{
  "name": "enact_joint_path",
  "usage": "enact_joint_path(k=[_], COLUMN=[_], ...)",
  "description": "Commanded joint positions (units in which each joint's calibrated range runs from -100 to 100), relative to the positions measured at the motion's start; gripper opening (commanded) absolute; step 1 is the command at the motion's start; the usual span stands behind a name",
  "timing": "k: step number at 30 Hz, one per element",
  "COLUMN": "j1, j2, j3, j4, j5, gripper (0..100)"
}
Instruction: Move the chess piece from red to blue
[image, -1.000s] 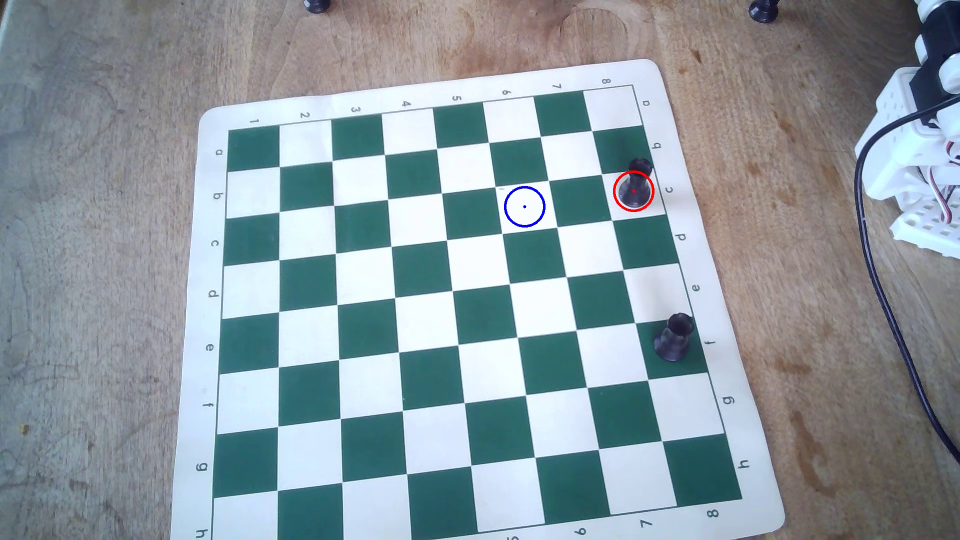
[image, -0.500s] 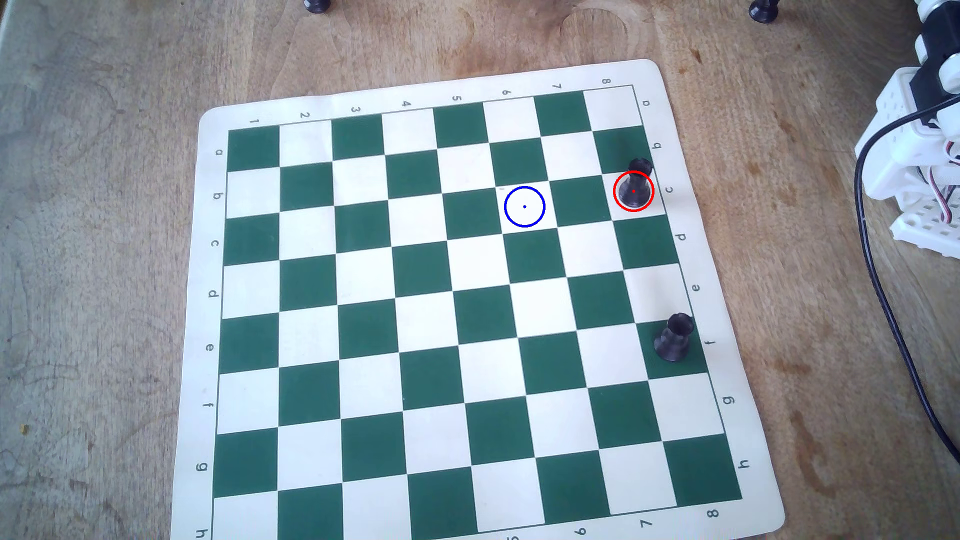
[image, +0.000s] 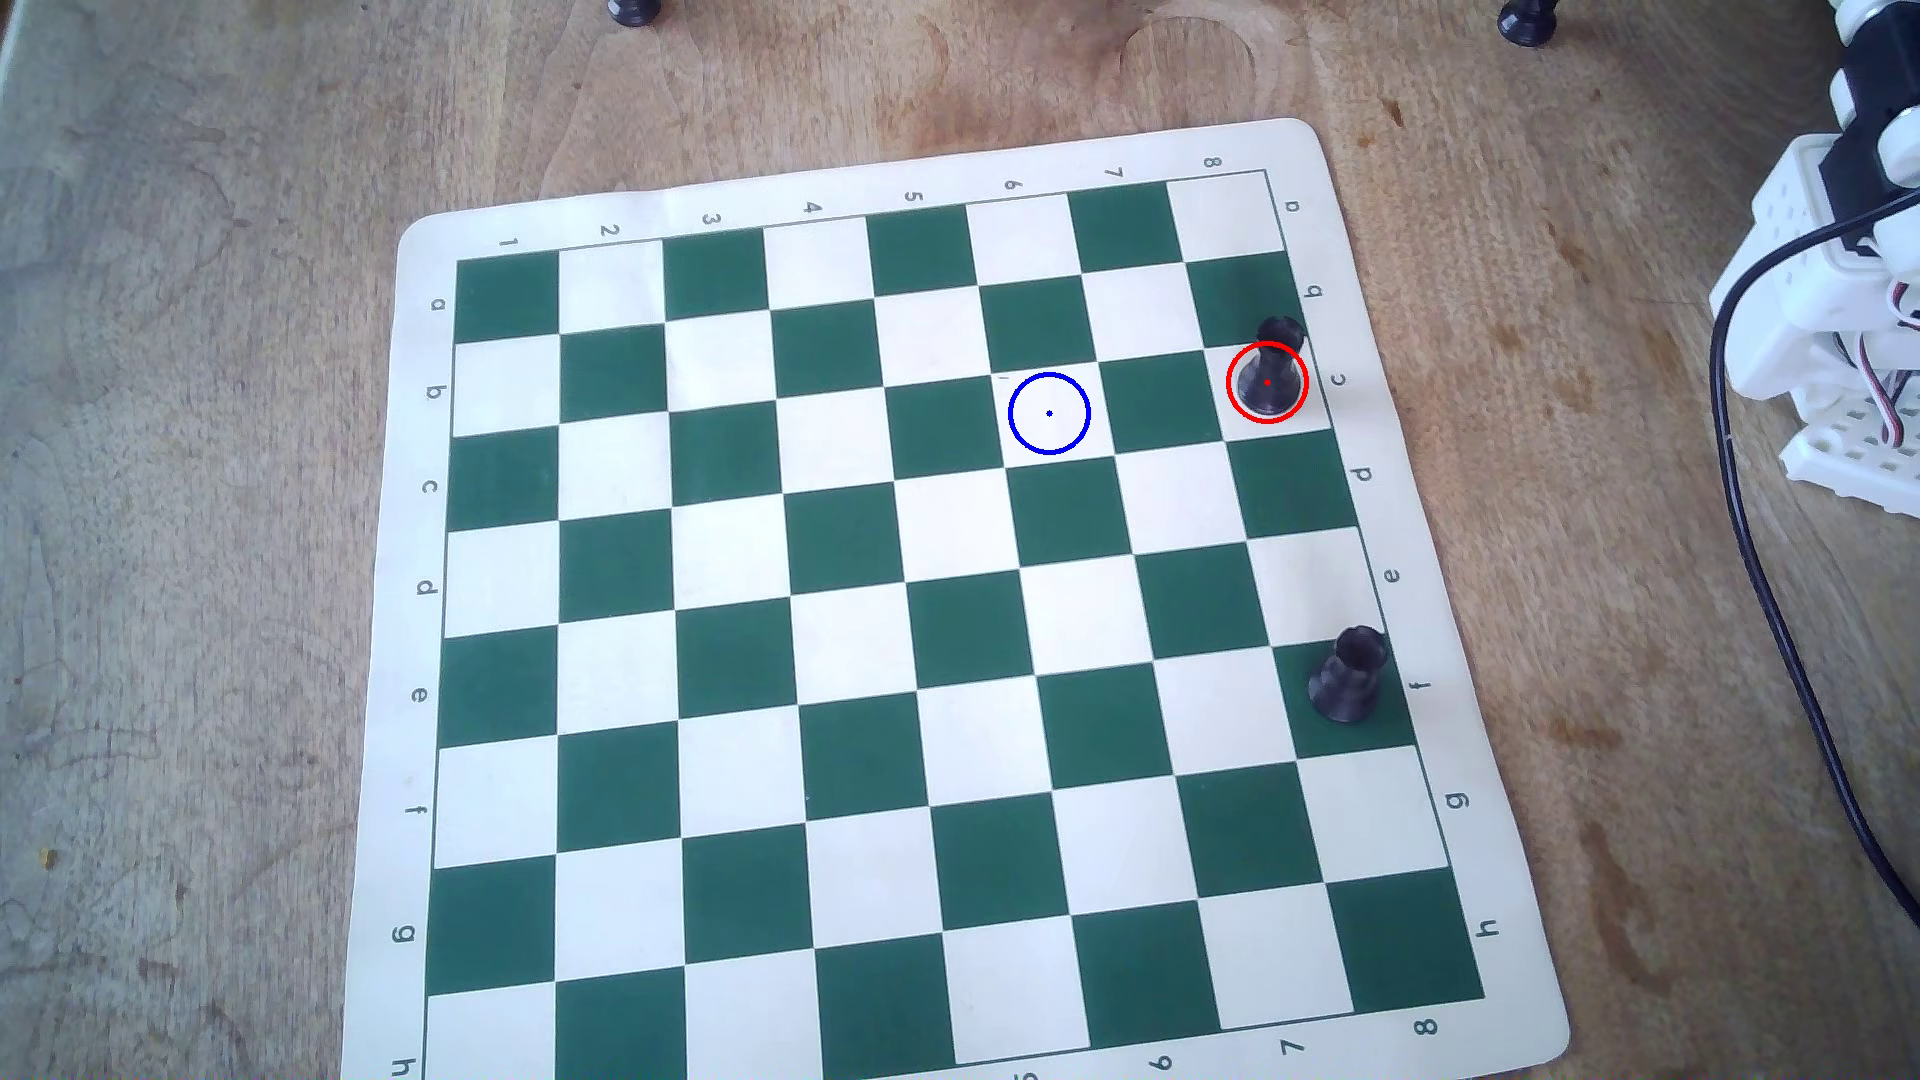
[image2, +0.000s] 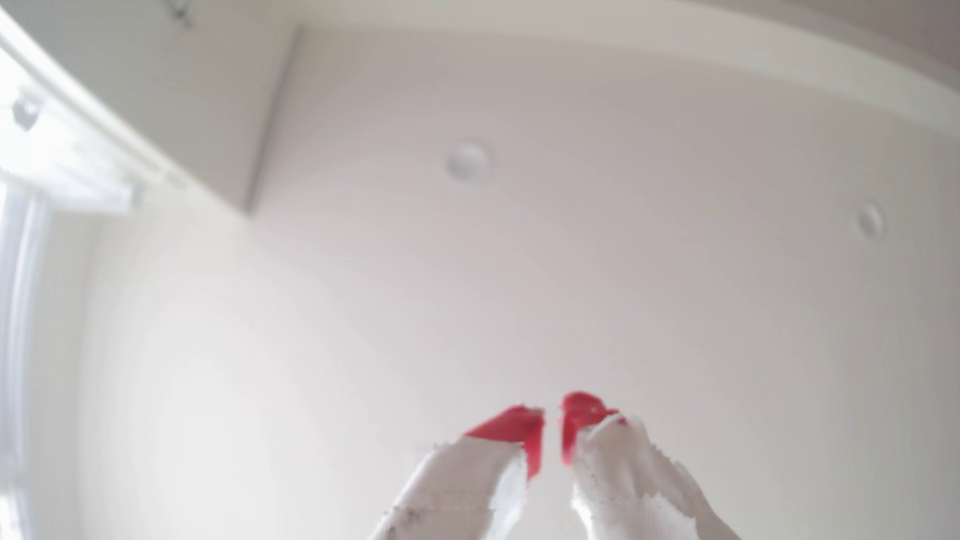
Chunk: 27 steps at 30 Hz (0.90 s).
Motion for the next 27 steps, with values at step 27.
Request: enact_joint_path(k=[27], j1=[18.3], j2=[20.3], j3=[-16.5], j4=[101.1], j5=[1.0], gripper=[40])
